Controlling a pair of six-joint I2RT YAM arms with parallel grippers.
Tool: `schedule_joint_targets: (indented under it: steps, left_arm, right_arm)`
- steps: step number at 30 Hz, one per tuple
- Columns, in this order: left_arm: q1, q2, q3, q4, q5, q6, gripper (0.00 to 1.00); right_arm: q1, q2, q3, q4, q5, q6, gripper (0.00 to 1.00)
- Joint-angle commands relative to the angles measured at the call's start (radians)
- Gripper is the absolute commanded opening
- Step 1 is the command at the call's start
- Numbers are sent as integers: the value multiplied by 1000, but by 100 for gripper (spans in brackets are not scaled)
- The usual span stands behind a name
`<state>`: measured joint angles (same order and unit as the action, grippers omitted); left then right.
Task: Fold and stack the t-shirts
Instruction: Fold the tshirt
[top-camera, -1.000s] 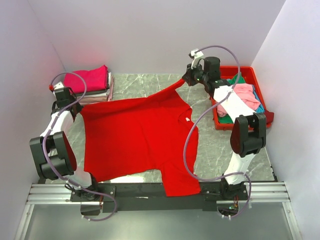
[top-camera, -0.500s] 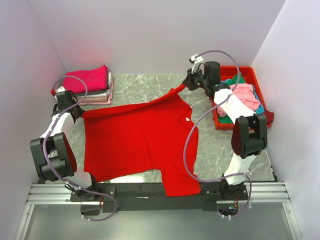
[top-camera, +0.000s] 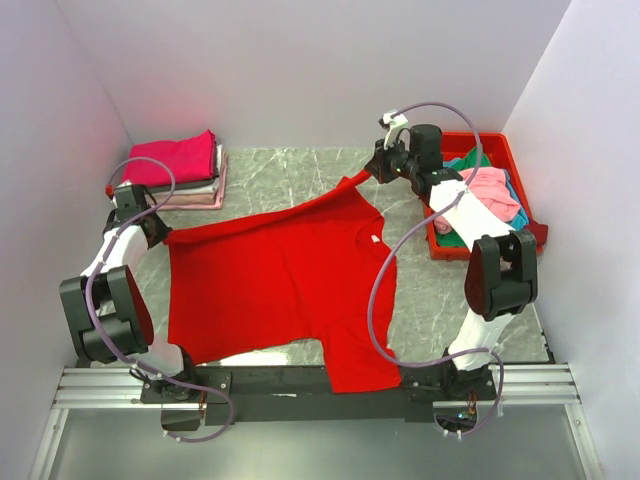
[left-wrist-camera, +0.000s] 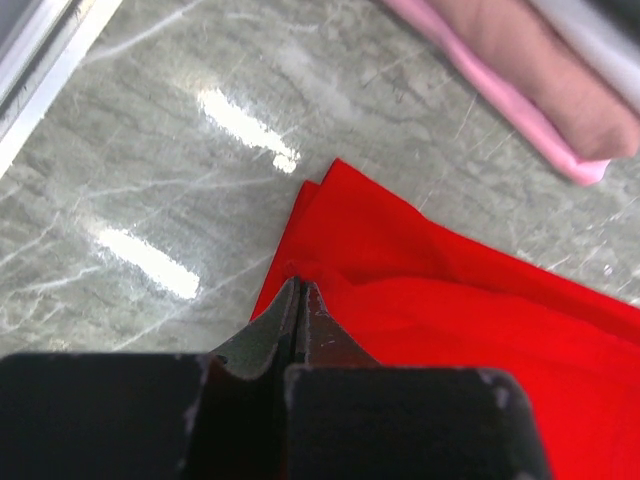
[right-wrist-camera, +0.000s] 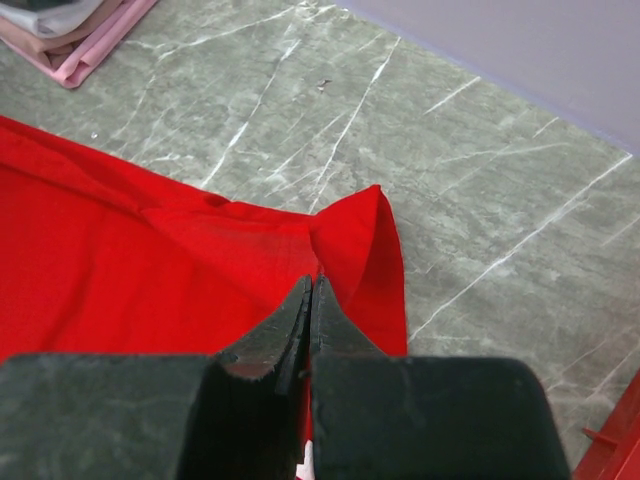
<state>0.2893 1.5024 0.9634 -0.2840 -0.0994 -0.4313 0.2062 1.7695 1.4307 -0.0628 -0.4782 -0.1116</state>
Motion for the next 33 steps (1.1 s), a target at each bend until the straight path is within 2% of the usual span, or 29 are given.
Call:
schedule_joint_targets:
  steps: [1, 9, 11, 12, 13, 14, 15, 18, 19, 21, 25, 33]
  left_arm:
    - [2, -4, 1, -29, 29, -3, 0]
    - [2, 16, -2, -89, 84, 11, 0]
    - [4, 24, -3, -107, 92, 16, 4]
    - [2, 21, -3, -116, 92, 13, 11]
    - [4, -3, -3, -121, 92, 6, 28]
    - [4, -23, -8, -126, 80, 2, 34]
    - [4, -54, -11, -123, 75, 0, 45]
    - [4, -203, -26, -113, 43, -15, 61]
    - [4, -281, -31, -103, 32, -21, 64]
    - [4, -353, -52, -83, 29, -24, 67]
    - [4, -499, -107, -29, 46, -11, 67]
    - [4, -579, -202, -21, 76, 22, 66]
  right_arm:
    - [-8, -58, -10, 31, -14, 6, 0]
    - [-8, -58, -15, 20, -10, 0, 0]
    - [-8, -58, -16, 14, -10, -2, 0]
    - [-10, -59, -16, 11, -10, -5, 0]
    - [-8, -61, -19, 8, -10, -8, 0]
    - [-8, -64, -21, 1, -10, -11, 0]
    - [-8, -67, -26, -2, -11, -17, 0]
    - [-10, -74, -44, -11, -13, -34, 0]
    - [-10, -77, -47, -14, -14, -36, 0]
    - [-8, -79, -55, -29, -20, -48, 0]
    - [-10, -90, -78, -45, -28, -68, 0]
    - [-8, -105, -130, -89, -16, -102, 0]
